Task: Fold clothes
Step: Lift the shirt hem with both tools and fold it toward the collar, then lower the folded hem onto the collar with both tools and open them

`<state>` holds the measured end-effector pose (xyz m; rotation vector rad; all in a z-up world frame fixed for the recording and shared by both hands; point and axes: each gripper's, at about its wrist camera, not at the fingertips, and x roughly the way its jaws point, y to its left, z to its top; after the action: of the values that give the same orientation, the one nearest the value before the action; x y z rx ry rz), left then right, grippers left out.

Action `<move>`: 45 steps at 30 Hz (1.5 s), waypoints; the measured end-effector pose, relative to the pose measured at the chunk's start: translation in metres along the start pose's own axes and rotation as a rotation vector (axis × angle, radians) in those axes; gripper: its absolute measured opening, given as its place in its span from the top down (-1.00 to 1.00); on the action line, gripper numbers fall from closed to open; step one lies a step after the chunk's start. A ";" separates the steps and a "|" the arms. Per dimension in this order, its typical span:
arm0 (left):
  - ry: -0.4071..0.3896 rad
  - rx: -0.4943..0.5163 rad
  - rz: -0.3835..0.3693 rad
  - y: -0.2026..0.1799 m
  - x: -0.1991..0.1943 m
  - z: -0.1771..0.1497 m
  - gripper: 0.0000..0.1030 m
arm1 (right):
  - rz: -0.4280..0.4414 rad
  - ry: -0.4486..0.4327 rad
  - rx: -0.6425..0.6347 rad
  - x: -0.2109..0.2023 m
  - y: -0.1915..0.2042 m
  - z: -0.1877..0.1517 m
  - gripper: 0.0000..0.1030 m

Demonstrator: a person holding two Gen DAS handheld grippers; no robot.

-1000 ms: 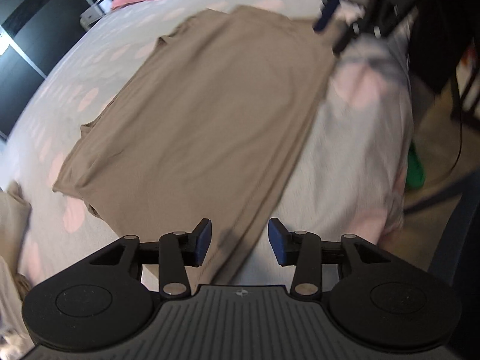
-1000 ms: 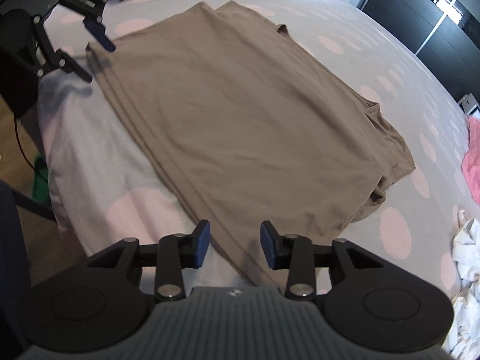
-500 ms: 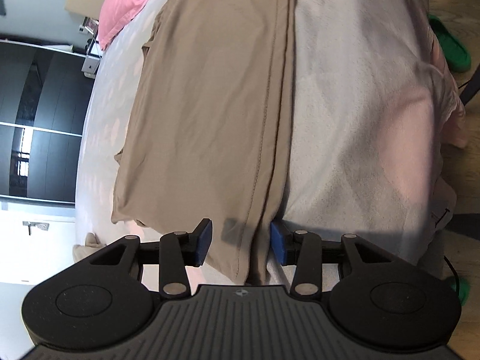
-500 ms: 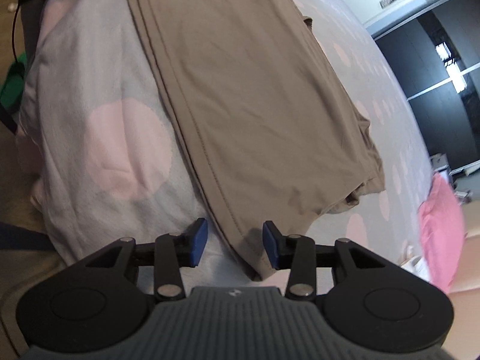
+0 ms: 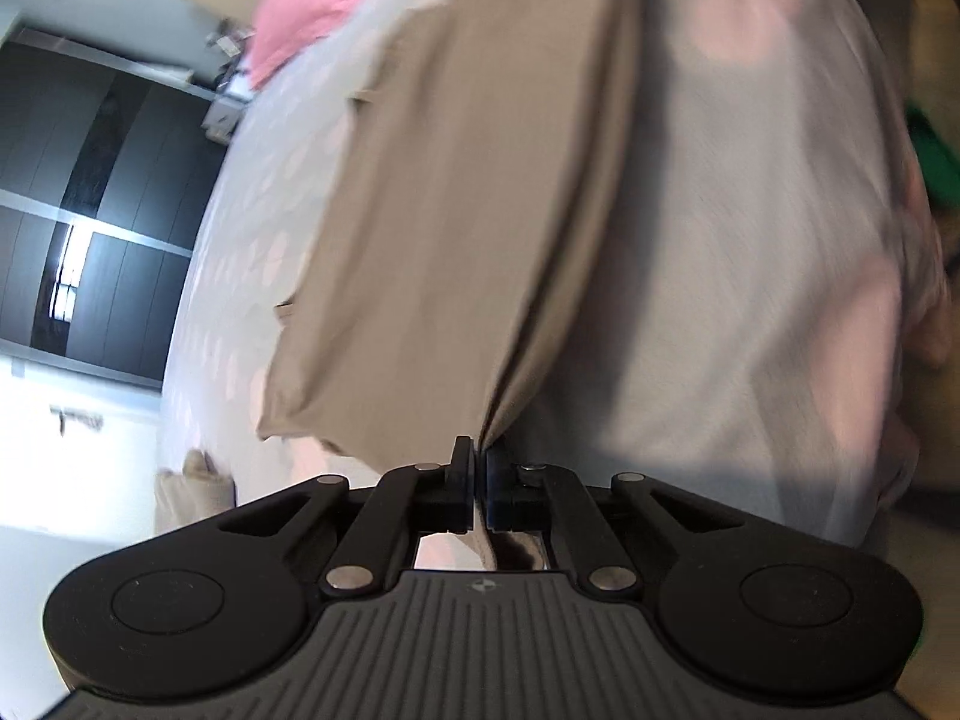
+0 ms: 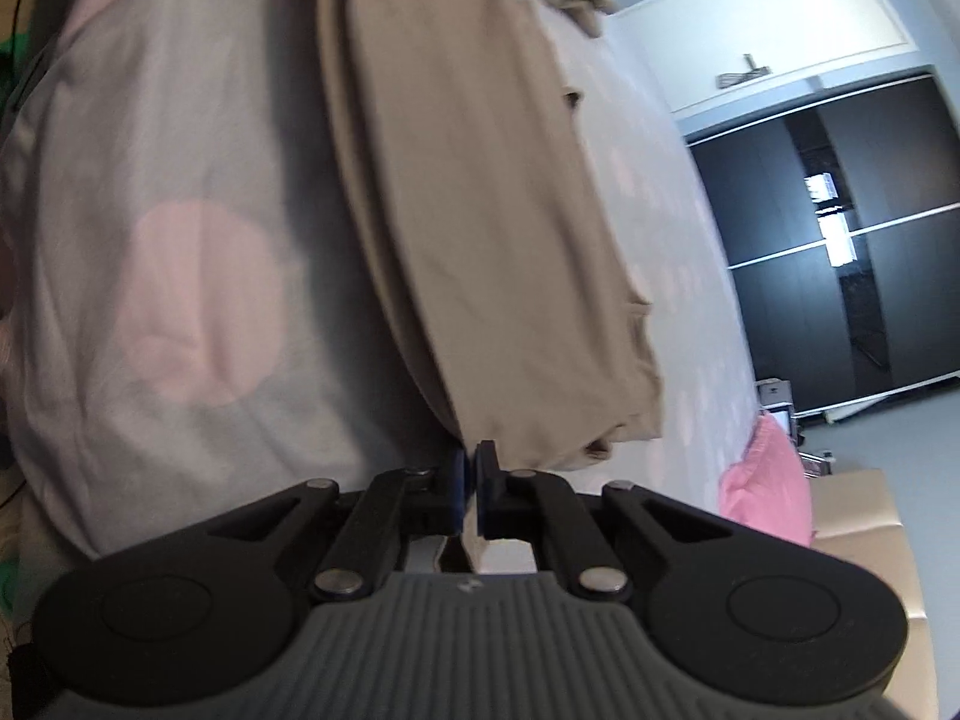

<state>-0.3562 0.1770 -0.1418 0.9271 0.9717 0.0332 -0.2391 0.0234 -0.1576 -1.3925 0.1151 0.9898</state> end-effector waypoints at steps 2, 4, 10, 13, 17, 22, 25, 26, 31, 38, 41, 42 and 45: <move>-0.028 -0.074 0.017 0.017 -0.011 0.004 0.97 | -0.046 -0.027 0.049 -0.011 -0.015 0.004 0.93; -0.065 -0.149 0.042 0.036 -0.024 0.008 0.97 | -0.088 -0.053 0.094 -0.022 -0.029 0.007 0.93; -0.188 -0.343 0.092 0.082 -0.071 0.010 0.97 | -0.139 -0.104 0.156 -0.070 -0.061 0.006 0.93; -0.237 -0.383 0.082 0.097 -0.095 0.007 0.97 | -0.165 -0.130 0.188 -0.094 -0.076 0.006 0.93; -0.270 -0.363 0.053 0.104 -0.126 0.002 0.97 | -0.176 -0.153 0.204 -0.126 -0.090 0.003 0.93; -0.261 -0.343 0.006 0.099 -0.149 -0.005 0.97 | -0.104 -0.172 0.217 -0.172 -0.088 -0.005 0.93; -0.241 -0.334 -0.044 0.095 -0.154 -0.009 0.97 | -0.020 -0.179 0.223 -0.188 -0.092 -0.003 0.93; -0.235 -0.325 -0.048 0.093 -0.154 -0.010 0.97 | -0.011 -0.178 0.216 -0.190 -0.092 -0.003 0.93; -0.218 -0.336 -0.058 0.091 -0.145 -0.012 0.97 | -0.008 -0.166 0.199 -0.183 -0.091 0.000 0.93; -0.187 -0.353 -0.058 0.109 -0.120 -0.004 0.97 | -0.036 -0.157 0.189 -0.146 -0.099 0.006 0.93; -0.158 -0.354 -0.056 0.123 -0.101 0.004 0.97 | -0.069 -0.134 0.180 -0.120 -0.111 0.012 0.93; -0.151 -0.359 -0.056 0.130 -0.094 0.008 0.97 | -0.081 -0.126 0.177 -0.111 -0.115 0.014 0.93; -0.119 -0.348 -0.027 0.149 -0.071 0.020 0.97 | -0.103 -0.110 0.164 -0.081 -0.129 0.023 0.93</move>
<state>-0.3304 0.2286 0.0136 0.5883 0.8349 0.1191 -0.2178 0.0195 -0.0050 -1.1809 0.0409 0.9470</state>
